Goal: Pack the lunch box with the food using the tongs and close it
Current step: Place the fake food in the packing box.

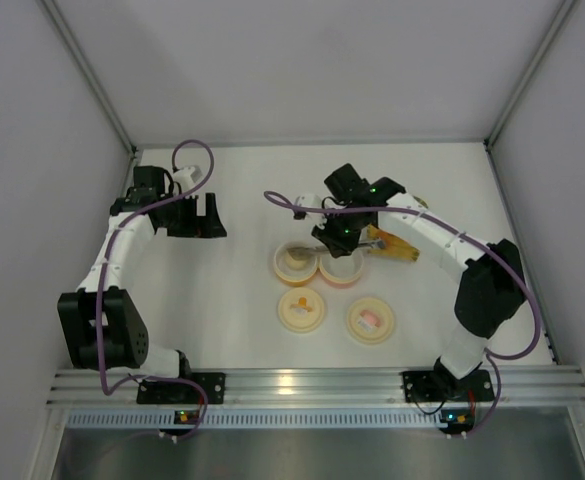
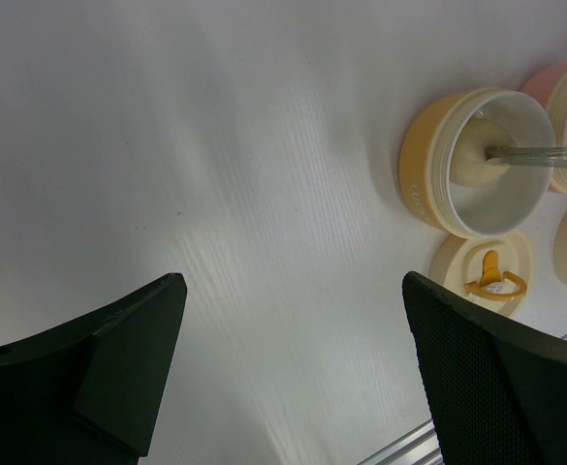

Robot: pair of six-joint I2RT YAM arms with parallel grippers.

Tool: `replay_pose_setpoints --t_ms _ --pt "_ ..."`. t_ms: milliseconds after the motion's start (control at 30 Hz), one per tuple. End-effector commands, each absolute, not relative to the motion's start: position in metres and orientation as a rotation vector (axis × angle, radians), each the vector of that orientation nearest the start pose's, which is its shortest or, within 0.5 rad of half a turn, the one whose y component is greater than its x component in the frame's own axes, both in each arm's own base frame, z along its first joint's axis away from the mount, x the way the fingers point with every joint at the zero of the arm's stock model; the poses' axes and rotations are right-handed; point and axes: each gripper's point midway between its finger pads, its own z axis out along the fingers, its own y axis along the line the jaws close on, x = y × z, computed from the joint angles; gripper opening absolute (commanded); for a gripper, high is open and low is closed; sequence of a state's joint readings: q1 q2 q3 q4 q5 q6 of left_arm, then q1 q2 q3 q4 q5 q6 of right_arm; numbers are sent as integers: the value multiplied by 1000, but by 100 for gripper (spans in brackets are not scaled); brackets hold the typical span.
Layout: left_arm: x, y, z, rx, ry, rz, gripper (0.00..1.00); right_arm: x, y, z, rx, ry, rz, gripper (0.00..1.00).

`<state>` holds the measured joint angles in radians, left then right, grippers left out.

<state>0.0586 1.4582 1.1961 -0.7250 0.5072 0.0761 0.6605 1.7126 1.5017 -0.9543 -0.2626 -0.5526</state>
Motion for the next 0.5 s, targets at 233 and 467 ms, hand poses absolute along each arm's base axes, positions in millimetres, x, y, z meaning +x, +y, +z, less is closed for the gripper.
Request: replay_pose_setpoints --t_ms 233,467 --pt "349 -62 167 217 2419 -580 98 289 270 147 -1599 2111 392 32" --pt "348 -60 168 225 2419 -572 98 287 271 159 -1576 2107 407 38"
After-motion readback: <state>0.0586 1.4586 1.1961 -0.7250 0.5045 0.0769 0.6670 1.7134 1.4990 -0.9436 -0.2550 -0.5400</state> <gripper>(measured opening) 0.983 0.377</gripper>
